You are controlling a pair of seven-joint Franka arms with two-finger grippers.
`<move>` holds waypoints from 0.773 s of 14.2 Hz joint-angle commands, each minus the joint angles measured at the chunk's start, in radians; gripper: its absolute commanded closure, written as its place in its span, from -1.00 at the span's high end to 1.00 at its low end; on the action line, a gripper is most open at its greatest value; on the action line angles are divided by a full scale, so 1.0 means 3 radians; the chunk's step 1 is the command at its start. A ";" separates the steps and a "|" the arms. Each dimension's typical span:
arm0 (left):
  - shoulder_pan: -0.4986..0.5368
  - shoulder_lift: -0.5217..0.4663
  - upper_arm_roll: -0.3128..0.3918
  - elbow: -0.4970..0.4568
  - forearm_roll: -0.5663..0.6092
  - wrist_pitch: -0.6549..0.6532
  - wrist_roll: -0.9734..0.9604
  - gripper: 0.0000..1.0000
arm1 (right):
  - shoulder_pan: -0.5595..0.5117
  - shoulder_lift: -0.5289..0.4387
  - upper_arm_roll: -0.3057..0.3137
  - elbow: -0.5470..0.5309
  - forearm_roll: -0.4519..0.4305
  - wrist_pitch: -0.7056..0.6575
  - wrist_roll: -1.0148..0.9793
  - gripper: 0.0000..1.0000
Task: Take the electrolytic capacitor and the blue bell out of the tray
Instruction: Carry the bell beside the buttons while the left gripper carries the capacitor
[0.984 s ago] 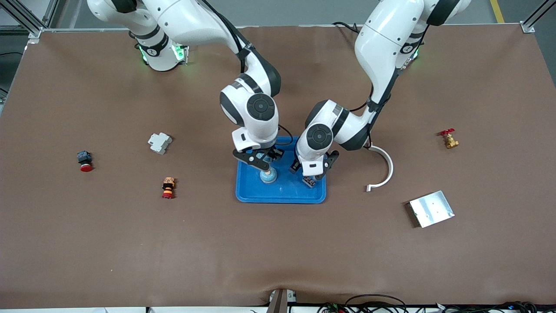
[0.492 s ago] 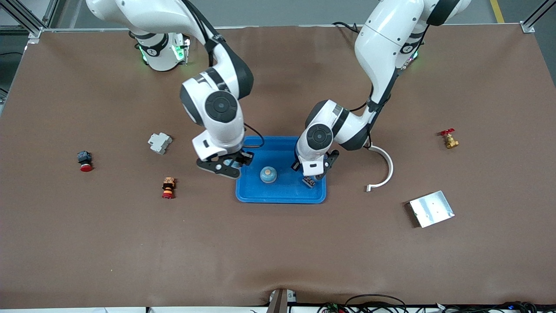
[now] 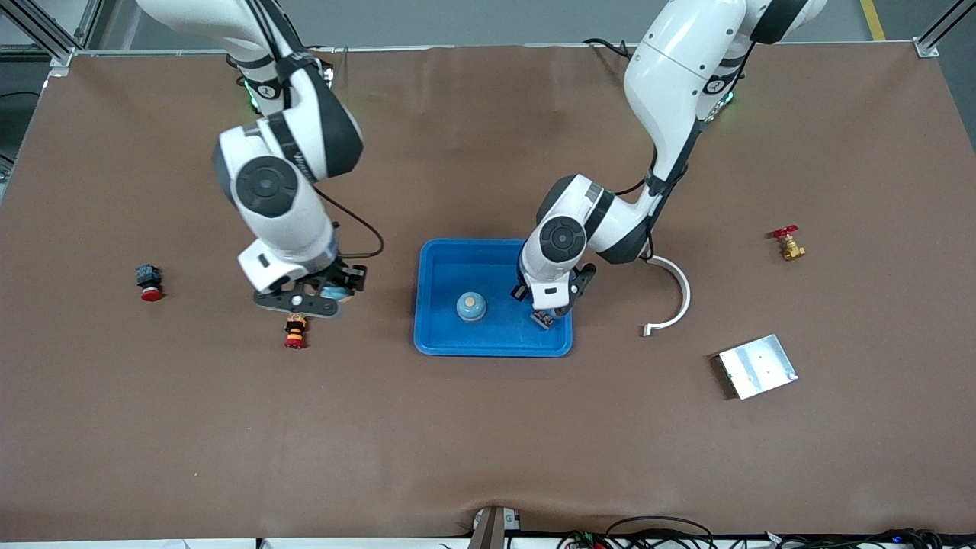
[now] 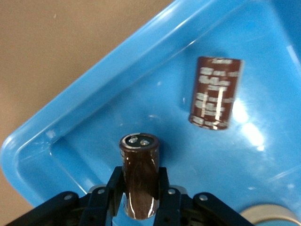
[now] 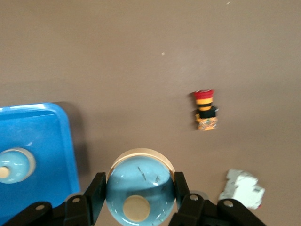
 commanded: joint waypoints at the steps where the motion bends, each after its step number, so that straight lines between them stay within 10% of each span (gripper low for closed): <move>1: 0.0020 -0.0332 0.0008 -0.0138 0.0076 -0.0228 -0.0036 -1.00 | -0.0269 -0.0434 0.0069 -0.0560 -0.0041 0.0235 -0.0436 -1.00; 11: 0.0439 -0.0997 0.0018 -0.0858 0.0475 -0.0469 0.1715 -1.00 | -0.1364 -0.1053 0.0064 -0.1614 0.0276 0.0695 -0.2145 -1.00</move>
